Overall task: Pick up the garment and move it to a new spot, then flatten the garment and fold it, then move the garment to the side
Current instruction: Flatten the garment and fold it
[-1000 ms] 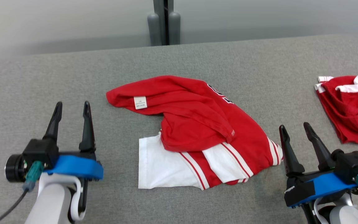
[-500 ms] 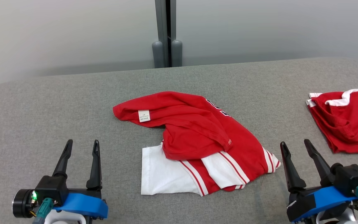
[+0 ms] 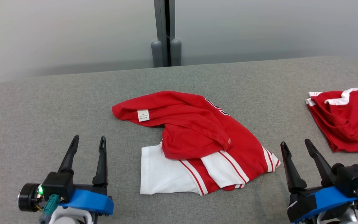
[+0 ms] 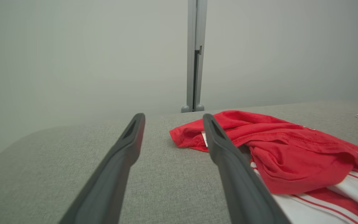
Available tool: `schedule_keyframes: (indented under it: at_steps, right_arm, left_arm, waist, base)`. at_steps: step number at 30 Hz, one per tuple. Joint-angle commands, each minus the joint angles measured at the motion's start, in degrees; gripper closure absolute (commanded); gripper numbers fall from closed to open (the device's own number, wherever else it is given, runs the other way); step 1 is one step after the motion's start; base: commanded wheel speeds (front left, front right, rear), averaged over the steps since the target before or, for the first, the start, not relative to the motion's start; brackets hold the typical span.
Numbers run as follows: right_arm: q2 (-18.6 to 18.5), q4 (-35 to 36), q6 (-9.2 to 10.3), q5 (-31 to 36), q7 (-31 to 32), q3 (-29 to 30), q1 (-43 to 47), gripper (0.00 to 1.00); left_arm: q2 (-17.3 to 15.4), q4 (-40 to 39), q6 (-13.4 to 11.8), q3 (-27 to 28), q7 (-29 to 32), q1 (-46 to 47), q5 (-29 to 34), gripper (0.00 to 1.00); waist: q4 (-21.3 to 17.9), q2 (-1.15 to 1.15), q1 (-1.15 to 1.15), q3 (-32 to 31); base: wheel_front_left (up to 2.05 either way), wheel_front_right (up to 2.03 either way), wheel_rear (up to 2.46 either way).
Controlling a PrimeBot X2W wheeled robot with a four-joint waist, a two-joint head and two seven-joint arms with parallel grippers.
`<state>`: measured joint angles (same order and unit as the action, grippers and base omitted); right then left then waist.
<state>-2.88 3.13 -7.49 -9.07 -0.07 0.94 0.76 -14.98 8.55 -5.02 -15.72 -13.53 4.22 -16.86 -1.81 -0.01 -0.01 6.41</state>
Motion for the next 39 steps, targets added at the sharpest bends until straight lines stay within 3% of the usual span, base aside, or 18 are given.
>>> schedule_keyframes:
  at_steps: [1, 8, 16, 22, 29, 31, 32, 39]
  right_arm:
    - [-0.1, 0.3, 0.0, -0.1, 0.1, 0.0, 0.2, 0.0]
    - [-0.1, 0.8, 0.01, -0.7, 0.2, -0.3, -1.3, 0.0]
    - [-0.1, 0.1, 0.0, -1.4, -1.0, -0.9, -3.5, 0.0]
    - [-0.1, -1.2, 0.0, -2.1, -2.2, -1.4, -5.2, 0.0]
    - [-0.1, -2.6, 0.0, -2.6, -3.4, -1.6, -6.6, 0.0]
    - [-0.1, -3.0, 0.0, -2.8, -3.6, -1.6, -6.7, 0.0]
    - [-0.1, -3.1, 0.0, -3.1, -3.7, -1.7, -6.9, 0.0]
    - [-0.1, -3.9, 0.0, -3.6, -4.5, -1.3, -7.6, 0.0]
  left_arm:
    - [0.2, -0.6, 0.2, -0.5, -0.2, 1.8, 0.6, 0.0]
    - [3.6, 0.7, 5.4, -8.9, 4.0, 9.4, 2.9, 0.0]
    - [7.3, 7.6, 11.3, -19.1, 13.4, 19.4, 3.9, 0.0]
    - [7.7, 12.3, 12.4, -24.6, 15.7, 25.5, 3.4, 0.0]
    - [7.1, 17.6, 12.6, -27.4, 17.1, 30.1, 1.8, 0.0]
    - [7.0, 18.8, 12.6, -28.0, 16.6, 31.0, 1.7, 0.93]
    - [7.2, 19.2, 12.6, -28.2, 16.2, 31.3, 1.4, 1.0]
    - [7.2, 21.2, 12.5, -29.0, 12.8, 33.5, -0.7, 1.0]
  waist:
    - [0.0, 0.01, 0.01, 0.4]
    - [-1.4, 0.01, 0.01, 3.7]
    - [-4.6, 0.01, 0.01, 9.7]
    - [-6.5, 0.01, 0.01, 12.7]
    - [-7.5, 0.01, 0.01, 14.0]
    - [-7.6, 0.01, 0.01, 14.2]
    - [-7.6, 0.01, 0.01, 14.3]
    - [-7.3, 0.01, 0.01, 14.7]
  base:
    - [0.0, 0.0, 0.0]
    - [0.0, 0.0, 0.0]
    - [0.0, 0.0, 0.0]
    - [0.0, 0.0, 0.0]
    - [0.0, 0.0, 0.0]
    - [0.0, 0.0, 0.0]
    - [0.0, 0.0, 0.0]
    - [0.0, 0.0, 0.0]
